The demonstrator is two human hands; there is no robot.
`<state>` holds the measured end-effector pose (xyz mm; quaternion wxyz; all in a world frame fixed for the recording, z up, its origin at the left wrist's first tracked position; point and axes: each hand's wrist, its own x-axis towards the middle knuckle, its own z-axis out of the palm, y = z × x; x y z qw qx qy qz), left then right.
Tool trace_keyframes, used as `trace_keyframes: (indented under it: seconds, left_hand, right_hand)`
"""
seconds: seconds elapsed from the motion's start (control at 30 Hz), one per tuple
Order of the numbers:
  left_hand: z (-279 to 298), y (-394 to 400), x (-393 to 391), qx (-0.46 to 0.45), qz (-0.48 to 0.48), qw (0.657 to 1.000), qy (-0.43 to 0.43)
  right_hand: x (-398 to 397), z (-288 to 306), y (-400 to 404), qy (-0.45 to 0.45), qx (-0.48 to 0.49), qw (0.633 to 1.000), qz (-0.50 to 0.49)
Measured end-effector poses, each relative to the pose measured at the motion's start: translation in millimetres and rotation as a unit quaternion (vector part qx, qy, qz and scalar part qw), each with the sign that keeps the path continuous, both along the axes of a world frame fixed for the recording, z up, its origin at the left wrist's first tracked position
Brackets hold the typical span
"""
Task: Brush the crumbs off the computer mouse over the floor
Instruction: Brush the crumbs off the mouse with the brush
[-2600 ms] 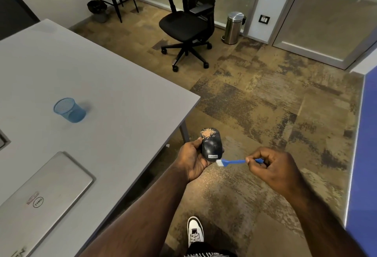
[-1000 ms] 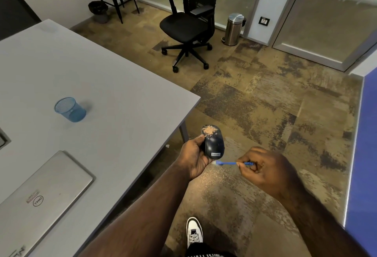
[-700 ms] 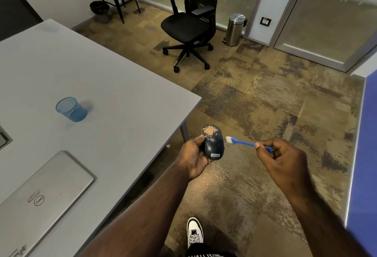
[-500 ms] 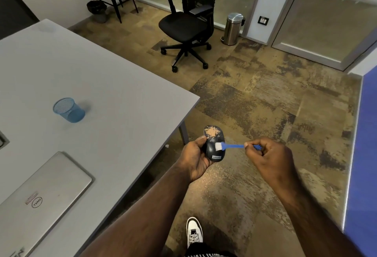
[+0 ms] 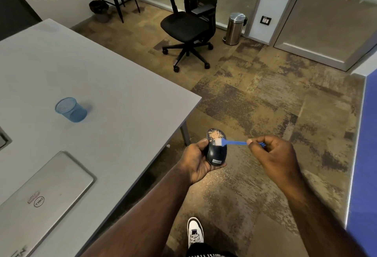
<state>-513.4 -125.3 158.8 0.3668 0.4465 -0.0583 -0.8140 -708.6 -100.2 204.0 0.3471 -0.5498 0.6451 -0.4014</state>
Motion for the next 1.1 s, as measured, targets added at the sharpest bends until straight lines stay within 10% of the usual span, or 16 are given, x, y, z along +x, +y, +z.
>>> trace_keyframes:
  seconds: [1.1]
  left_hand:
    - [-2,-2,-5,0.007,-0.023,1.000,0.011]
  right_hand:
    - [-20,-26,-16,0.054,0.049,0.990,-0.120]
